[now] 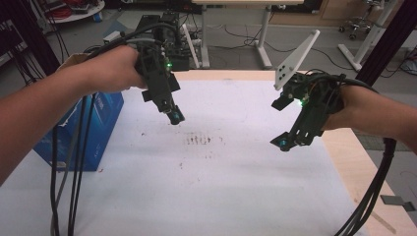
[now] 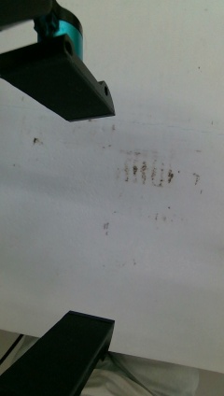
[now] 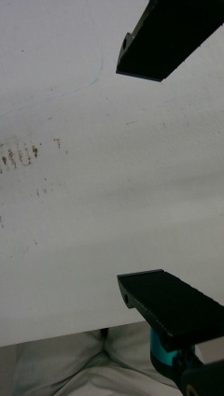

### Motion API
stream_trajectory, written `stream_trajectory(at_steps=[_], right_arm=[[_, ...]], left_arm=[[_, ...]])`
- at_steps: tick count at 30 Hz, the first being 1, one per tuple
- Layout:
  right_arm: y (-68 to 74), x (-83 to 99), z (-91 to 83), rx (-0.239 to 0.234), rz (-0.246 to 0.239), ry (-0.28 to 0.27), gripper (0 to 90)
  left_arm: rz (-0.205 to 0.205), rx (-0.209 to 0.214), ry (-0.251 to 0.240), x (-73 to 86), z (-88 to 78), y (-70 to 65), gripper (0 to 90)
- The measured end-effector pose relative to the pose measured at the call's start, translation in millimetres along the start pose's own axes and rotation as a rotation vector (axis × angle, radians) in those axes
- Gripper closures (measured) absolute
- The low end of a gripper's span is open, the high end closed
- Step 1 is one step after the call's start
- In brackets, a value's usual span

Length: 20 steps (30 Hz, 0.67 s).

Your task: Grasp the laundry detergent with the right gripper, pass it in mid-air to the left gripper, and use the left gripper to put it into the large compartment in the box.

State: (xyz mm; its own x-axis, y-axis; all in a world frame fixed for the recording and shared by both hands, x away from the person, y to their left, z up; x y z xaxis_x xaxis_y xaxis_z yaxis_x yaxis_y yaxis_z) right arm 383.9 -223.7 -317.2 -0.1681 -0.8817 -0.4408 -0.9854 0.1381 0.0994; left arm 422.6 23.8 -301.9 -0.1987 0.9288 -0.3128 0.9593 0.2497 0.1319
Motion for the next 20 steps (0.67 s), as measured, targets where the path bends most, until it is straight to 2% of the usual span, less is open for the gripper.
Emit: stream_trajectory(at_steps=[9, 20], right_arm=[[-2.0, 0.8, 8.1, -0.015, 0.005, 0.006, 1.4], [-2.4, 0.2, 11.1, -0.022, 0.002, 0.011, 1.4]], left_arm=[[-0.004, 0.017, 0.017, 4.9, 16.3, -1.9, 1.7], [-0.010, 0.017, 0.018, 6.1, 19.7, -2.8, 1.7]])
Point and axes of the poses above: each handheld gripper's, and its own axes: z roughly forward along the jaws, x roughly out of its underside, y roughly to its left, the point moved 4 cm from there along z, roughly forward along the jaws, and after that the axes turned 9 degrees about -x, right-handed, at the moved point
